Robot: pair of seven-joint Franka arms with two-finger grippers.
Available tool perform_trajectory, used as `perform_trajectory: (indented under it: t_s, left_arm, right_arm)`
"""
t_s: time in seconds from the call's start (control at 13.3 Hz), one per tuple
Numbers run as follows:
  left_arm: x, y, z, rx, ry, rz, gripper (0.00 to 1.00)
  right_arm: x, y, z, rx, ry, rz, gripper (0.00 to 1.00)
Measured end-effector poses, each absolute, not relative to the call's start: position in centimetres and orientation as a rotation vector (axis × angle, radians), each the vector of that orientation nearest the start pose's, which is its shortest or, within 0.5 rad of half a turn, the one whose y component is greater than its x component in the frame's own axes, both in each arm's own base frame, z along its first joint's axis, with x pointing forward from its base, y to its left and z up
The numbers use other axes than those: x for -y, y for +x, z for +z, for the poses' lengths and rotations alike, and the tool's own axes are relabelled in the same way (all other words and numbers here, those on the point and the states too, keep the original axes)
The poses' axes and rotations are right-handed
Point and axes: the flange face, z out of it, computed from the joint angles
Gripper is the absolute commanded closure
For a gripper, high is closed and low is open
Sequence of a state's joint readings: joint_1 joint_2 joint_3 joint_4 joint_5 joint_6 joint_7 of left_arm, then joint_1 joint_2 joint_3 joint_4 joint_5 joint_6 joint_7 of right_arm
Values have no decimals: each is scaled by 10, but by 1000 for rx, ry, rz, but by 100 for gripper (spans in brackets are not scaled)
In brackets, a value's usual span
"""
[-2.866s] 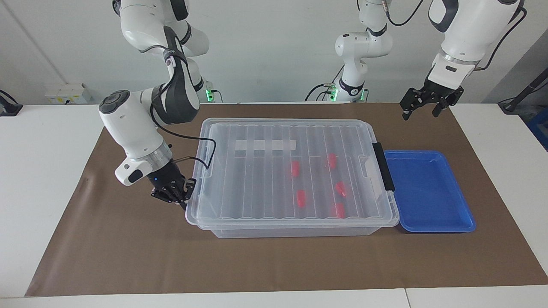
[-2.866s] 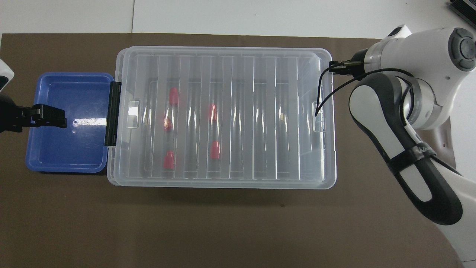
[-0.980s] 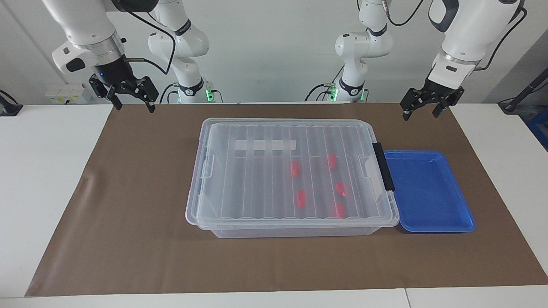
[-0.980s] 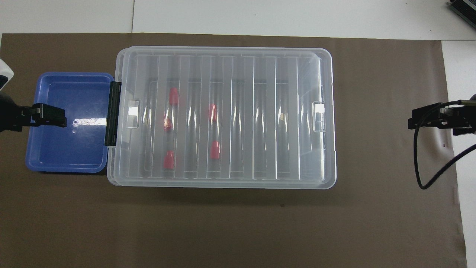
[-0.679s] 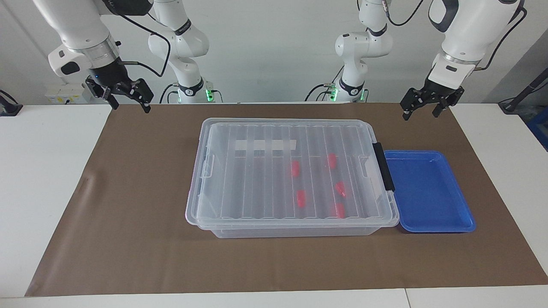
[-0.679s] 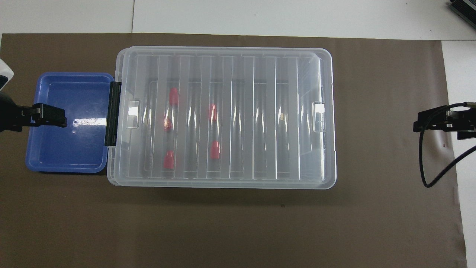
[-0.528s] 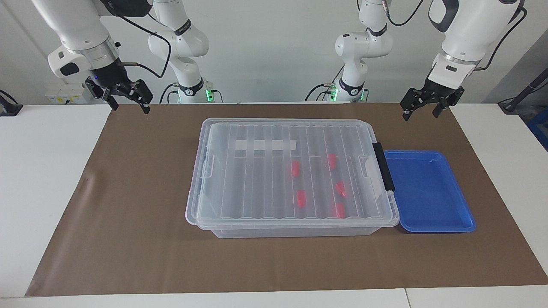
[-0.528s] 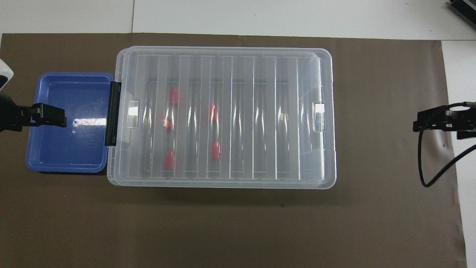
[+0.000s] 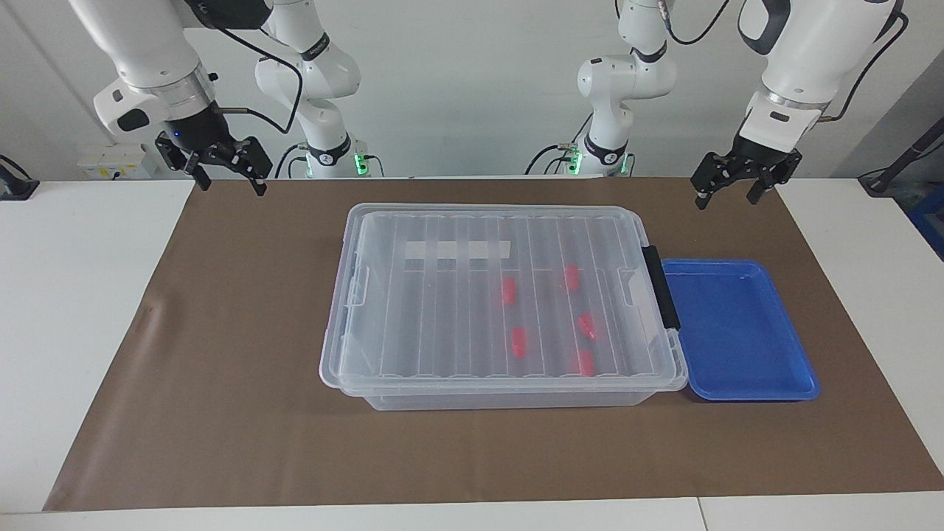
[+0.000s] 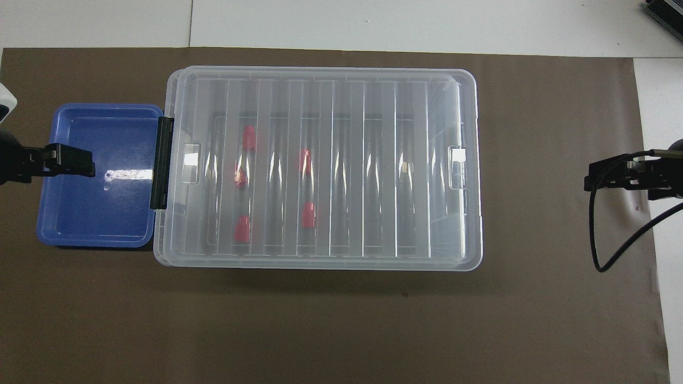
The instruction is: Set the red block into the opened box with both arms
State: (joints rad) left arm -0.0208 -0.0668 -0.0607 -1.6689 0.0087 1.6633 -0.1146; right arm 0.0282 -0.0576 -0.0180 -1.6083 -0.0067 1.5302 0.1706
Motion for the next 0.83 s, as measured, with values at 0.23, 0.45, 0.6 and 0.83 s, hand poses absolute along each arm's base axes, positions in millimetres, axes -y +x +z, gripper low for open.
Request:
perform_trajectory:
  t_s: [0.23,0.45,0.6,0.83]
  left_arm:
    - [44,541,623,51,-3134,-105,0]
    - [45,541,623,51,-3134,-106,0]
    - [45,541,623,51,-3134,-106,0]
    - [45,541,623,51,-3134,-107,0]
  right_arm:
    - [-1,532,635,-215,-3147,31,0]
    - [-1,532,634,-201,-3148,34,0]
    - [-1,532,635,-201,-3148,34,0]
    - [-2,532,635,-200,-3148,32,0]
